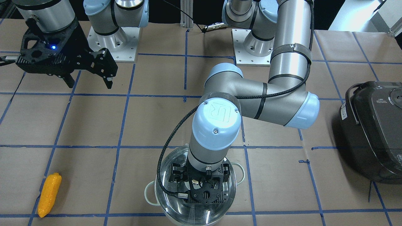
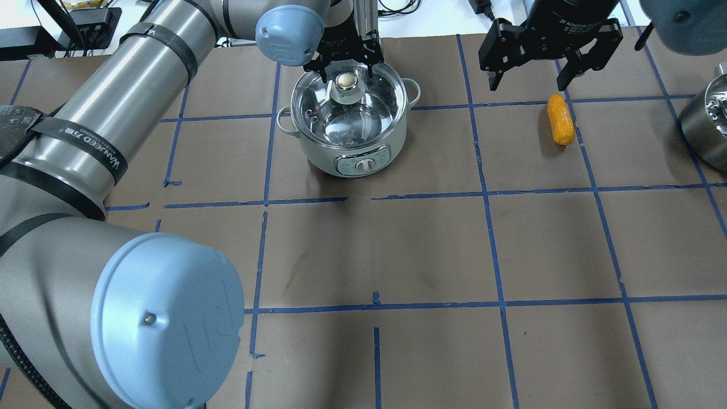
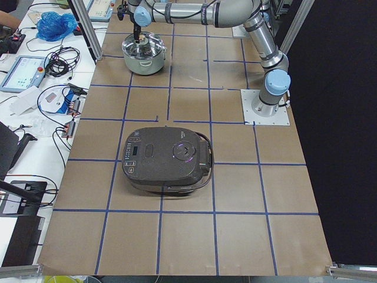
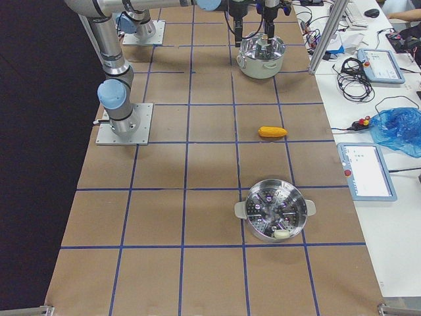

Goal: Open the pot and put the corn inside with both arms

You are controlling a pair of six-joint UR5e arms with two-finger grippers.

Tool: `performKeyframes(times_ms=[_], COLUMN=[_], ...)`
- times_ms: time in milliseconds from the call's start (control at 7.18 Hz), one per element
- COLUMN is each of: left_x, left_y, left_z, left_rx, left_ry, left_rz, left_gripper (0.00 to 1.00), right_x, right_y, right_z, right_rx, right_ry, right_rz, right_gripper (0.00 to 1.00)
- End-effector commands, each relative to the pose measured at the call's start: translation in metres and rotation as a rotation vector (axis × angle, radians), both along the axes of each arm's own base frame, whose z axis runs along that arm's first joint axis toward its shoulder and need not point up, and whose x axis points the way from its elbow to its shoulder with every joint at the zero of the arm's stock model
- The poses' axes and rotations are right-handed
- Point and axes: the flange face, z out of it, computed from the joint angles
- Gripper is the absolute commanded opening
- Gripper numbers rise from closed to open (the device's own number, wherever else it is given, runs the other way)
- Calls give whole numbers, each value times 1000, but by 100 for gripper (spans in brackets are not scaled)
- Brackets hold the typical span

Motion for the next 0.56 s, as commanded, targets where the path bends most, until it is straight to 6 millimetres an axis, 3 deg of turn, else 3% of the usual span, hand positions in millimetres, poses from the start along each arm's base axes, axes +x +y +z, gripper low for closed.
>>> performKeyframes(times_ms=[0,139,278,418], left_x=[0,0,1,2], left_y=[1,2,6,12], left_z=[-3,5,8,0], left_rx=[8,-5,-2,18], left_ry=[-3,3,3,-2], left_rz=[-1,-2,1,8], left_gripper=[100,78,27,3], right_x=[0,-1,-1,-1], right_y=[0,0,0,0], right_z=[0,-1,-2,-1], right_rx=[1,2,5,4], right_ry=[0,2,2,2], right_rz=[2,2,2,1], right_gripper=[100,100,100,100])
